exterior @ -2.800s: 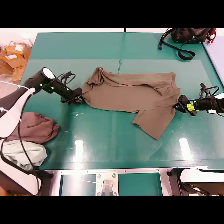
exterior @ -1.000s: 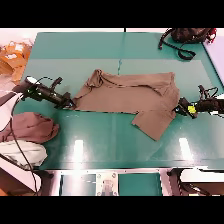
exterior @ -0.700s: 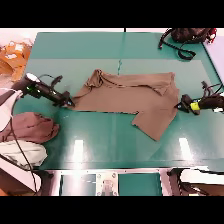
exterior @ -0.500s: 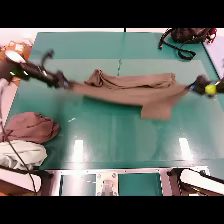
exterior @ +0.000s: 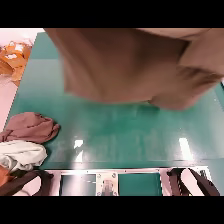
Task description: Fold the shirts.
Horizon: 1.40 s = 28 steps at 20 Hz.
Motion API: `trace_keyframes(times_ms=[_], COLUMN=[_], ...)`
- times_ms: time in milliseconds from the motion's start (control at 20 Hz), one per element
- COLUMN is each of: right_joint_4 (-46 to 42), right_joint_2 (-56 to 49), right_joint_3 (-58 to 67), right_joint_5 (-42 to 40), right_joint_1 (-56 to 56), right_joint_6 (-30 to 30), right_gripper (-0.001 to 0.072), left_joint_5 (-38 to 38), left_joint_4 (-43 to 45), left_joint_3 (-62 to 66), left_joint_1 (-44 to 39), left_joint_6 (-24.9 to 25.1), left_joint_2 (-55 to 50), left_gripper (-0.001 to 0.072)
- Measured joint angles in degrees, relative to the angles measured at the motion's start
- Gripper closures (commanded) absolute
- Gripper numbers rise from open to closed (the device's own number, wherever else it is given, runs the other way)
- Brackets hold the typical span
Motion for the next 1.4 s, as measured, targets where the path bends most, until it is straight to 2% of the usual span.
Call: trace_keyframes(times_ms=[150,350,500,650,850,1000,1200,1400], right_joint_4=[-4.2,-6.8,-3.5,1.4,4.2,5.0,5.7,6.4], right_joint_2=[5.1,7.1,5.8,1.6,-8.9,-21.3,-38.0,-49.0], right_joint_3=[4.4,5.2,-0.6,-11.8,-26.8,-31.6,-30.1,-23.5], right_joint_5=[-2.8,-4.2,-4.9,-6.3,-13.4,-19.5,-24.2,-25.6], right_joint_1=[-0.6,-0.9,-0.9,1.7,8.5,12.5,14.6,15.2], right_joint_6=[3.0,5.1,5.0,0.7,-6.7,-10.2,-12.0,-12.7], right_gripper=[0.0696,0.0696,0.0696,0.0696,0.0696,0.0696,0.0695,0.0696], left_joint_5=[2.5,3.6,4.7,5.7,8.2,11.2,20.2,29.0], left_joint_4=[4.8,10.6,12.2,11.3,5.7,3.4,1.7,-0.4], left_joint_3=[1.3,-0.2,-6.8,-14.7,-24.3,-27.8,-29.3,-29.3], left_joint_1=[0.0,0.0,0.0,0.0,-0.1,-1.8,-4.7,-5.6], left_joint_6=[-2.0,-4.0,-4.4,-1.6,4.2,6.5,7.6,7.7], left_joint_2=[7.2,10.4,9.3,3.9,-9.6,-22.3,-35.5,-41.1], left_gripper=[0.0682,0.0682,0.0682,0.0682,0.0682,0.0682,0.0682,0.0682])
